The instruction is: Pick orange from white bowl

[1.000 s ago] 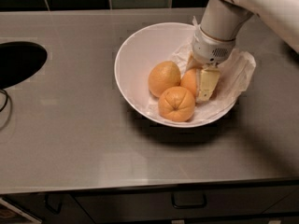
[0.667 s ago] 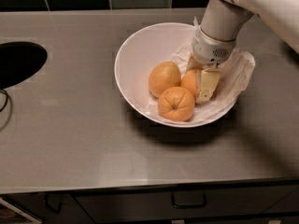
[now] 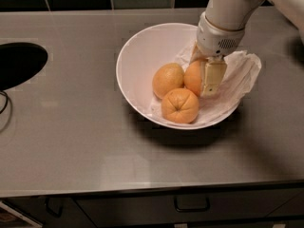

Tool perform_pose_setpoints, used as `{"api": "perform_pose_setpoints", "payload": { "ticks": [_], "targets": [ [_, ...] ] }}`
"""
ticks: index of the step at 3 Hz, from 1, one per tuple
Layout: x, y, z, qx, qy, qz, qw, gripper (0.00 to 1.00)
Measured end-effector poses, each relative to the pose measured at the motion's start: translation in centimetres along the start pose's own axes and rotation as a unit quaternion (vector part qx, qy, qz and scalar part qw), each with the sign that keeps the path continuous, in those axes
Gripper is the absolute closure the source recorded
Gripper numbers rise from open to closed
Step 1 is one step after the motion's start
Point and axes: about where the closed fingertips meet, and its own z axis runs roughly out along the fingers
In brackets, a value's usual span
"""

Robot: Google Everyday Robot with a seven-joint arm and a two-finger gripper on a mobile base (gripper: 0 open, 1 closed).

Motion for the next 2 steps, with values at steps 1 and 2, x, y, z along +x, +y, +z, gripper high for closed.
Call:
{"api": "perform_pose_setpoints", "payload": {
  "ticks": [1, 2],
  "targets": [
    [-0.3, 0.0, -1.8, 0.021, 0.015, 0.0, 0.9997, 1.0],
    [-0.5, -0.1, -3.0, 0.034, 0.024, -0.001, 0.9991, 1.0]
  ]
}}
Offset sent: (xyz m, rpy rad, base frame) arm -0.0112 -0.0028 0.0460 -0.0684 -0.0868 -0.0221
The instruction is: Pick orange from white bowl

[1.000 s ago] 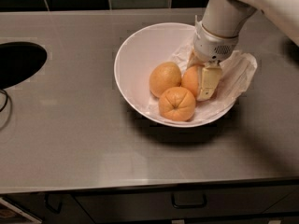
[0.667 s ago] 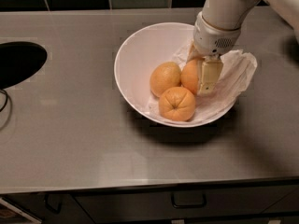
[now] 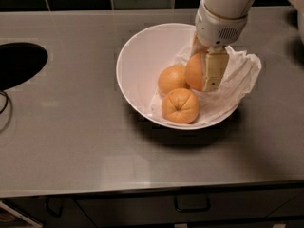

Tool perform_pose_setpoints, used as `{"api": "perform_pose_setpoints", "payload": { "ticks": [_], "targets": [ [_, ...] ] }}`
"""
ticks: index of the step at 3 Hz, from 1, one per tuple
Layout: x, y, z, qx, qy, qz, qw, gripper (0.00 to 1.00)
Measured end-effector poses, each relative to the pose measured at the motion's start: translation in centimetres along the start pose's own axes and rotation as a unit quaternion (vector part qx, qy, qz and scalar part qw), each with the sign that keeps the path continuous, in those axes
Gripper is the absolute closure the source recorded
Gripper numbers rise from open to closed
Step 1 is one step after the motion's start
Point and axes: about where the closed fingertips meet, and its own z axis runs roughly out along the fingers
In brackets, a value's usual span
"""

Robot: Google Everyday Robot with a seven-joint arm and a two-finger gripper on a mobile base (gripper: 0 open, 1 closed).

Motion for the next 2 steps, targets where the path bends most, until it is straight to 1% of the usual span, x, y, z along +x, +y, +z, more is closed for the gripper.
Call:
{"api": "perform_pose_setpoints", "payload": {
  "ticks": [1, 2],
  "targets": [
    [-0.03, -0.08, -3.02, 0.042, 0.014, 0.012, 0.9989, 1.0],
    [-0.03, -0.08, -3.03, 0.043, 0.014, 0.012, 0.9989, 1.0]
  ]
}}
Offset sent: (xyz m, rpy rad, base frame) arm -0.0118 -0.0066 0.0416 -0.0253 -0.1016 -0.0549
